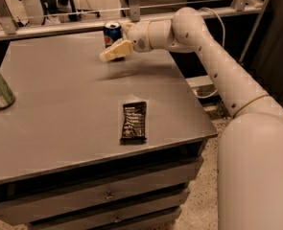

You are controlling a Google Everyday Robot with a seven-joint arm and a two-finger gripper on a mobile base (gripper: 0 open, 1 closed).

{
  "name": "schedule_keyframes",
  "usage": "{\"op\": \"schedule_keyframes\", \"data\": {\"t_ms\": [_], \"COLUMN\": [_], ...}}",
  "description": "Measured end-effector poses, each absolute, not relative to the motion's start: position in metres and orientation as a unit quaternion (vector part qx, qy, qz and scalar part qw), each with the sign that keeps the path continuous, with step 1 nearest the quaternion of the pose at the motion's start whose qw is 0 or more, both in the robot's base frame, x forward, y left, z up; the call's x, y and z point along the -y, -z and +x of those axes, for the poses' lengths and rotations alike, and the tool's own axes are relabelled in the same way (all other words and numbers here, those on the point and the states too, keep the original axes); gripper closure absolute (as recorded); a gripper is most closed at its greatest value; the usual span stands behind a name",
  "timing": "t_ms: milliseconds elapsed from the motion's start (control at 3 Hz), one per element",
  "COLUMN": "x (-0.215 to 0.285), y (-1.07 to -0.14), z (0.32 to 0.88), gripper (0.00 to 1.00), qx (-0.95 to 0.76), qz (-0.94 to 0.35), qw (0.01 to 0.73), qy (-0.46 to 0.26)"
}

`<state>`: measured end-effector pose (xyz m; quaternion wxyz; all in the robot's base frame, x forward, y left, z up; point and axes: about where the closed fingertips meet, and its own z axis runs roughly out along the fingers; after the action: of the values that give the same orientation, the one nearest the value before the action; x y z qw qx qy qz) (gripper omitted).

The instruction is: Knock pepsi can over

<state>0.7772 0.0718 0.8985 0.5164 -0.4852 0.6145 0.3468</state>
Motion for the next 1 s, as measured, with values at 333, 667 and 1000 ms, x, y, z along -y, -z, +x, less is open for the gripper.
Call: {"op": "schedule_keyframes", "data": {"t_ms": [333,667,1000], "x": [-0.096,-0.114,-0.130], "y": [-0.915,-0.934,-0.955], "z": [0.742,0.711,0.673], "gripper": [0.00,0.00,0.00], "qx": [-0.563,-0.519,-0.475], "qz": [-0.512,-0.533,-0.561], "qw": [0.506,0.496,0.476], "qy": [-0.407,-0.448,-0.482]}}
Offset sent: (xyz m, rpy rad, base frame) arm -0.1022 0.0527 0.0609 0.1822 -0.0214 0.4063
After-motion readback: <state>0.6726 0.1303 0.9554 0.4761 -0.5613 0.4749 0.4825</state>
